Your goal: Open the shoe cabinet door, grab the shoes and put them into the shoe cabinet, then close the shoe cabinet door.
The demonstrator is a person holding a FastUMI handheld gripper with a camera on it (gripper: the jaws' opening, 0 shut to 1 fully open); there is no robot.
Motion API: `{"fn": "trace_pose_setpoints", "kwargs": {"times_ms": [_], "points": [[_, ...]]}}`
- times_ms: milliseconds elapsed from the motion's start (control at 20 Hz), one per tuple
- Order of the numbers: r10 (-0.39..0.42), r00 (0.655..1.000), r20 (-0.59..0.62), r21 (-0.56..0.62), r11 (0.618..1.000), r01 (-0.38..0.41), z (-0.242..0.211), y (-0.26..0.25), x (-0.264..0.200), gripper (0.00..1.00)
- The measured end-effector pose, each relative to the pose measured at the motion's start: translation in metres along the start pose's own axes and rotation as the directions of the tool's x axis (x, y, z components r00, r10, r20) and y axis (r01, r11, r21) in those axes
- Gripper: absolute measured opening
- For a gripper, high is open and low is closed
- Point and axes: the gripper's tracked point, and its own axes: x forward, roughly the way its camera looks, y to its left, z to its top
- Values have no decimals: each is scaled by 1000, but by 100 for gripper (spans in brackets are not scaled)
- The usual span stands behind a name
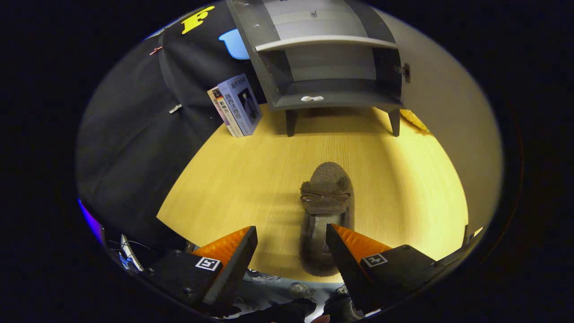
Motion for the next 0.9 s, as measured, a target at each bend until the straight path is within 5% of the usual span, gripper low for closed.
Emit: {"fn": "trace_pose_setpoints", "kwargs": {"times_ms": [250,450,550,650,750,900], "points": [[-67,997,24,-22,997,67,-5,-15,63,97],[-137,985,100,-29,990,141,9,-26,92,77],[-213,968,133,-19,976,217,15,-43,95,49],[-201,970,134,-5,979,204,17,-38,97,20],[-196,971,140,-15,980,200,20,-37,97,9],[-178,975,130,-21,983,182,23,-40,84,9]]}}
